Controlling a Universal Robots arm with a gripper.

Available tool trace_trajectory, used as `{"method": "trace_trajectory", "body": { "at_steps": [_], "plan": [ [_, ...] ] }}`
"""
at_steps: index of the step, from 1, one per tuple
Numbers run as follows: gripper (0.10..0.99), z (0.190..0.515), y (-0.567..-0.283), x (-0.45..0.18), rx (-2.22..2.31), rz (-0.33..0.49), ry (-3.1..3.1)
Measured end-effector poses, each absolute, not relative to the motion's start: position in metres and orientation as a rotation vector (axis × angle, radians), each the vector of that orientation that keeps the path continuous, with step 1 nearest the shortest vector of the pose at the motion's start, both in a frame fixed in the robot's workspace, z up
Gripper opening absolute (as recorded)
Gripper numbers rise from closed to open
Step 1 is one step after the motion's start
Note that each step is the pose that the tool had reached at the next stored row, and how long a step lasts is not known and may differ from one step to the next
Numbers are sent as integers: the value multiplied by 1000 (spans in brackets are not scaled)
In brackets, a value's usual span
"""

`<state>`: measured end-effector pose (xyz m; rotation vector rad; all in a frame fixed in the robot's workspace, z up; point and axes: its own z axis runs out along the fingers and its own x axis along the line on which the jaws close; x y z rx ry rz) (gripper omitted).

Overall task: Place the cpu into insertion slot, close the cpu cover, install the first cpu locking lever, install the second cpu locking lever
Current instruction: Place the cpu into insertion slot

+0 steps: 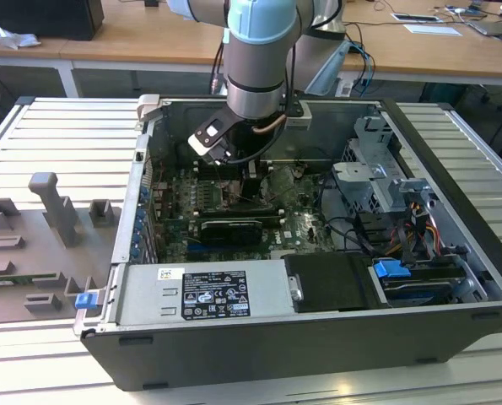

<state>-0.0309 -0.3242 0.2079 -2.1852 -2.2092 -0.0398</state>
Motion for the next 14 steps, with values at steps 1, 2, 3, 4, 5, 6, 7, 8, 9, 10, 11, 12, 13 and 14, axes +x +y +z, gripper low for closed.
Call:
{"method": "trace_trajectory", "body": {
  "at_steps": [1,2,3,4,5,6,7,8,9,10,11,12,13,14],
  "plan": [
    [541,206,-324,-31,-2192,-40,-2203],
    [541,205,-324,-31,-2199,-40,-2196],
    [541,204,-324,-31,-2202,-40,-2193],
    [541,204,-324,-31,-2204,-37,-2193],
    [541,203,-324,-31,-2205,-35,-2194],
    [541,203,-324,-31,-2207,-31,-2196],
    [541,202,-324,-31,-2209,-27,-2199],
    [541,202,-324,-31,-2210,-25,-2199],
    [541,202,-324,-31,-2210,-24,-2200],
    [541,202,-323,-31,-2210,-24,-2200],
    [541,202,-323,-31,-2210,-24,-2200],
    [541,202,-323,-31,-2210,-24,-2200],
    [541,202,-323,-31,-2210,-24,-2200],
    [541,202,-323,-31,-2210,-24,-2200]
  ]
}}
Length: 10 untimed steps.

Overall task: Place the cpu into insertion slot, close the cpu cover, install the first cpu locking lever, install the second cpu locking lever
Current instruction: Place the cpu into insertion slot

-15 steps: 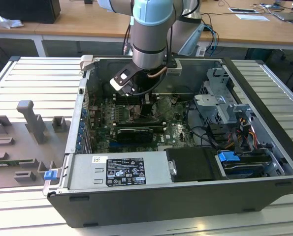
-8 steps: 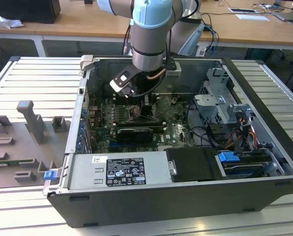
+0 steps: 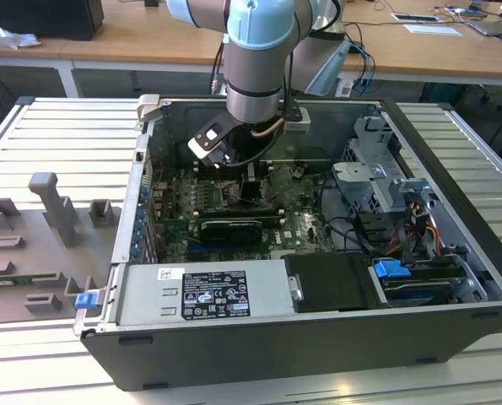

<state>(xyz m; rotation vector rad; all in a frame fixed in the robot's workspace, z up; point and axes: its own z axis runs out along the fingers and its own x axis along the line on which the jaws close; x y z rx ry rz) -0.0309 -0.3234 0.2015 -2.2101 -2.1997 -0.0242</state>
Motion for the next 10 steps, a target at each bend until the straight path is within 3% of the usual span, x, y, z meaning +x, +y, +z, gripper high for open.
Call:
{"method": "trace_trajectory", "body": {
  "at_steps": [2,3,10],
  "plan": [
    [553,202,-323,-31,-2210,-24,-2200],
    [616,202,-323,-31,-2210,-24,-2200],
    [616,201,-319,-31,-2210,-24,-2200]
  ]
}}
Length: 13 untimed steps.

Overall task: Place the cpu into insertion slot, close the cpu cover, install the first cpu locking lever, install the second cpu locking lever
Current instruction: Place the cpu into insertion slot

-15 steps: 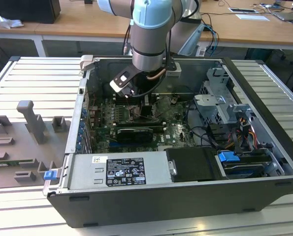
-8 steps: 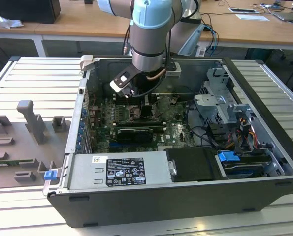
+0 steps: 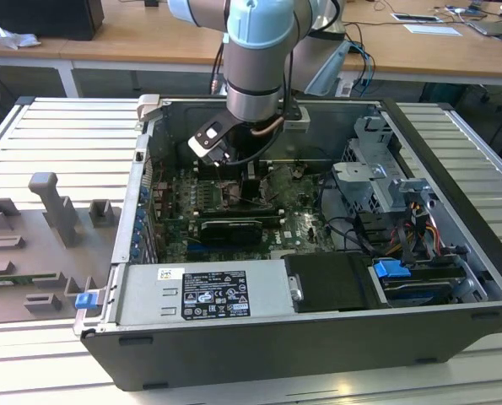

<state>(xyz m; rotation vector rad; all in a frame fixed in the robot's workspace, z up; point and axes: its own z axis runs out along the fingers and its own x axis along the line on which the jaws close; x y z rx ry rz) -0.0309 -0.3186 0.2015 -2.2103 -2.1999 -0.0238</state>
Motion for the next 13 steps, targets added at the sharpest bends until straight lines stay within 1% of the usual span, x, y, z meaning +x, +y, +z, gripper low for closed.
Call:
{"method": "trace_trajectory", "body": {
  "at_steps": [6,12,13],
  "plan": [
    [616,203,-318,-31,-2210,-24,-2200],
    [616,214,-318,-31,-2210,-24,-2199],
    [600,215,-318,-31,-2210,-24,-2199]
  ]
}}
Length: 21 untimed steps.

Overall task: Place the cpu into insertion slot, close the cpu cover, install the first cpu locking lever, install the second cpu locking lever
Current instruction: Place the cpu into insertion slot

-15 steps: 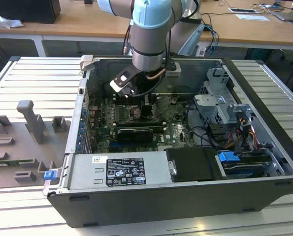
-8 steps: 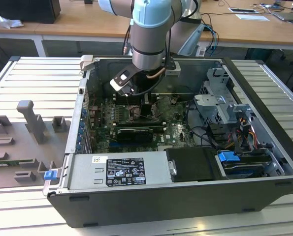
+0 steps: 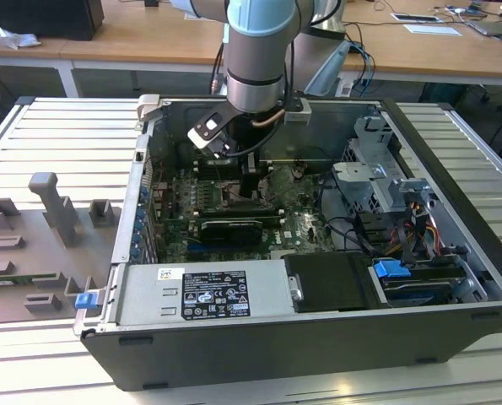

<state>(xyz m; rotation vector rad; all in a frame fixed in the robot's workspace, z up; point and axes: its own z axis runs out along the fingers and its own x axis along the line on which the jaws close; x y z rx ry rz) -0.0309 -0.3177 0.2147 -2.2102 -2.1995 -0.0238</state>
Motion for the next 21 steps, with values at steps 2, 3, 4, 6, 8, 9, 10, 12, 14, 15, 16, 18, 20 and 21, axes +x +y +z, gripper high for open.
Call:
{"method": "trace_trajectory", "body": {
  "at_steps": [2,3,4,6,8,9,10,12,14,15,16,18,20,21],
  "plan": [
    [533,215,-318,-31,-2210,-24,-2200],
    [412,215,-318,-31,-2210,-23,-2200],
    [412,215,-318,-31,-2210,-24,-2200],
    [353,215,-319,-31,-2210,-24,-2200],
    [231,216,-320,-31,-2210,-24,-2199],
    [110,216,-320,-31,-2210,-24,-2200],
    [106,217,-320,-31,-2210,-24,-2200],
    [106,217,-320,-31,-2210,-24,-2200],
    [106,217,-320,-31,-2210,-24,-2200],
    [106,217,-320,-31,-2210,-24,-2200],
    [106,218,-320,-31,-2210,-24,-2200],
    [106,219,-320,-31,-2210,-23,-2200],
    [106,220,-320,-31,-2210,-24,-2200],
    [106,220,-320,-31,-2210,-23,-2200]
  ]
}}
